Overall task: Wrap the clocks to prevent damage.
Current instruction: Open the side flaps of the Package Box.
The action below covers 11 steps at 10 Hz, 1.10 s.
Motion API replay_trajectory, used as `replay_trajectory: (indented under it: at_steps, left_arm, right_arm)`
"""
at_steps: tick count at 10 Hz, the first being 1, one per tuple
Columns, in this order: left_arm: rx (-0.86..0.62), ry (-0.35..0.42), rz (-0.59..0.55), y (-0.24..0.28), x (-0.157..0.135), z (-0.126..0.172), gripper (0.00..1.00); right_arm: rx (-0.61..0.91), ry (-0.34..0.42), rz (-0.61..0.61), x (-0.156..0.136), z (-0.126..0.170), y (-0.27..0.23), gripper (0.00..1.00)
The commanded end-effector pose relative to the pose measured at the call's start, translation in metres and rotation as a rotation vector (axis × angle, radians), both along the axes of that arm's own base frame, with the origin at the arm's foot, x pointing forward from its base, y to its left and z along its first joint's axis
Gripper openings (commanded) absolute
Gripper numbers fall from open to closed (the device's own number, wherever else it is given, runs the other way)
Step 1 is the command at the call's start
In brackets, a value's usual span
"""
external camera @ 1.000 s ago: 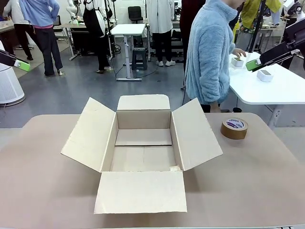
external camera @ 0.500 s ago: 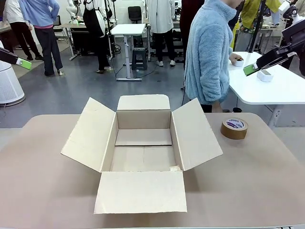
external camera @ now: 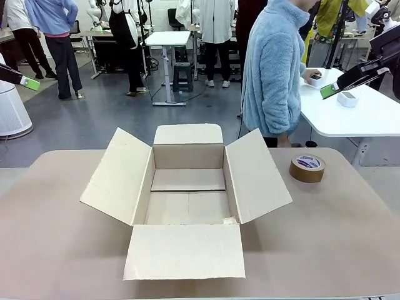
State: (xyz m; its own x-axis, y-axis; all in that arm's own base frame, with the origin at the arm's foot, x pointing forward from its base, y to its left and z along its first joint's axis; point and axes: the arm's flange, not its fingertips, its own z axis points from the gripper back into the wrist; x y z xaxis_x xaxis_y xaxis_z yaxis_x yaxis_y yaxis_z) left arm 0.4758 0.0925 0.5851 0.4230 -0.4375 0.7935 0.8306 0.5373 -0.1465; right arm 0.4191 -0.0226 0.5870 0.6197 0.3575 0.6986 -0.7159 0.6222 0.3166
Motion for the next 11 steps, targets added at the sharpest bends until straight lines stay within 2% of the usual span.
replay_trajectory:
  at_steps: [1,4,7,9,10,11]
  left_arm:
    - [-0.001,0.001,-0.004,0.000,0.000,0.000,0.00]
    - [0.000,0.001,-0.001,0.000,0.000,0.000,0.01]
    - [0.141,-0.019,0.010,-0.073,-0.028,0.012,0.00]
    - [0.257,0.012,0.061,-0.114,-0.044,-0.001,0.00]
    - [0.305,0.029,0.043,-0.135,-0.054,-0.012,0.00]
    - [0.352,0.031,0.087,-0.150,-0.059,-0.024,0.00]
  right_arm:
    - [0.013,0.001,0.003,0.000,0.000,0.002,0.00]
    - [0.000,0.000,0.000,0.000,0.000,0.000,0.01]
    - [-0.186,0.043,-0.149,-0.021,-0.008,0.106,0.01]
    - [-0.298,0.116,-0.215,-0.030,-0.030,0.155,0.01]
    - [-0.350,0.141,-0.252,-0.034,-0.046,0.177,0.01]
    - [-0.390,0.168,-0.283,-0.035,-0.061,0.192,0.01]
